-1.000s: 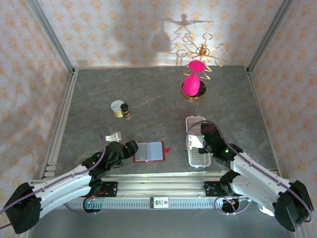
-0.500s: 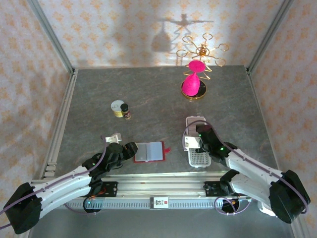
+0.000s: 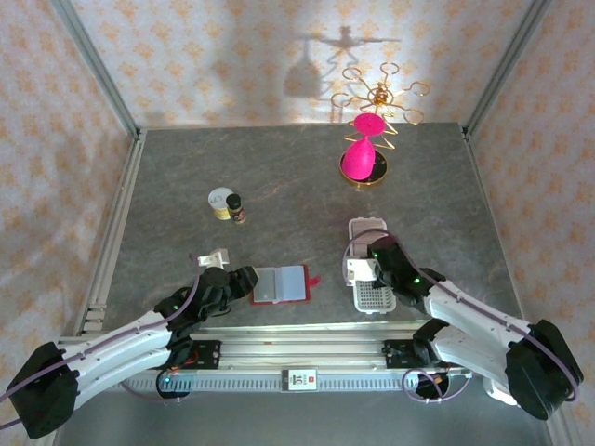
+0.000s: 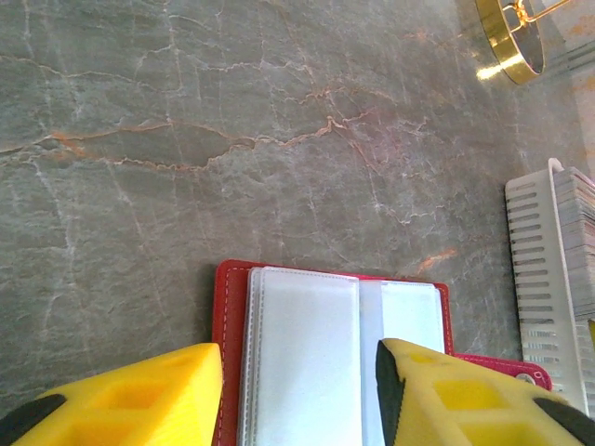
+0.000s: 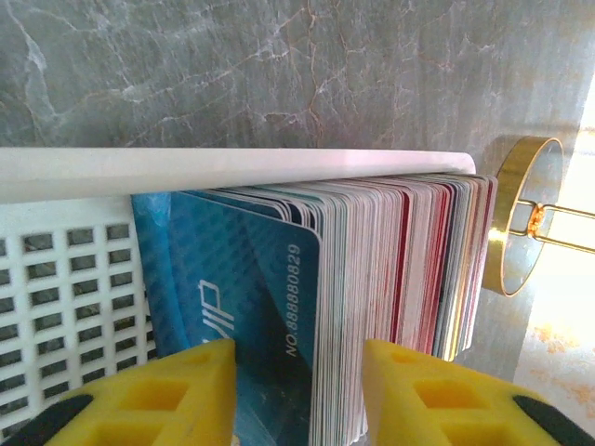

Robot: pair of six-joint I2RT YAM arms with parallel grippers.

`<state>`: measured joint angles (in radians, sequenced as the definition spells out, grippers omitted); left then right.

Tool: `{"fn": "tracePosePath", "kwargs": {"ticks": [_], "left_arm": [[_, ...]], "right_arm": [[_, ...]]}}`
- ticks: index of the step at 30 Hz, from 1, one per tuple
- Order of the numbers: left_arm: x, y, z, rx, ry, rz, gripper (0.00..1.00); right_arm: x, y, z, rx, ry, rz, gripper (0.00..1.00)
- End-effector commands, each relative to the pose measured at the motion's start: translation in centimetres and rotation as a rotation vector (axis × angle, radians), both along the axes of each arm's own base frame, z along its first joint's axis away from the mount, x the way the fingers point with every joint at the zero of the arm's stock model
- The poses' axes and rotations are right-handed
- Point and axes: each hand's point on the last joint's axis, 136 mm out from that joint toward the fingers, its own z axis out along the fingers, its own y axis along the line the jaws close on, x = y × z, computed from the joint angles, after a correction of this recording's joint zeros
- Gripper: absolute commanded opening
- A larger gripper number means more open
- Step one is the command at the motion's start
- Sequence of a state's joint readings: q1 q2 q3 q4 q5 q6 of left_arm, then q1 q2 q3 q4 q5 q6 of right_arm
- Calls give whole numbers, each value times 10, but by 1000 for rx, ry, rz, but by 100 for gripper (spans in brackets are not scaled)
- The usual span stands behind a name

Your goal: Put the credit cards into the card holder

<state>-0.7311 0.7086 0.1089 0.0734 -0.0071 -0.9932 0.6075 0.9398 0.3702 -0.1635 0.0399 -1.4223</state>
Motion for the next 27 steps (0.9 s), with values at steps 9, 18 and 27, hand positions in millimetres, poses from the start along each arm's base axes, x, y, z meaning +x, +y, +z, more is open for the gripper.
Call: {"fn": "tracePosePath", "kwargs": {"ticks": [9, 18, 27], "left_arm": [[0, 1, -2, 1, -9, -2, 44], [0, 0, -2, -3, -5, -4, 43], [-1, 1, -3, -1, -1, -4, 42]], "right_arm": [[-3, -3, -1, 10, -6, -4, 23], [2, -4, 6, 16, -36, -25, 17], [1, -3, 16, 40, -31, -39, 14]]}}
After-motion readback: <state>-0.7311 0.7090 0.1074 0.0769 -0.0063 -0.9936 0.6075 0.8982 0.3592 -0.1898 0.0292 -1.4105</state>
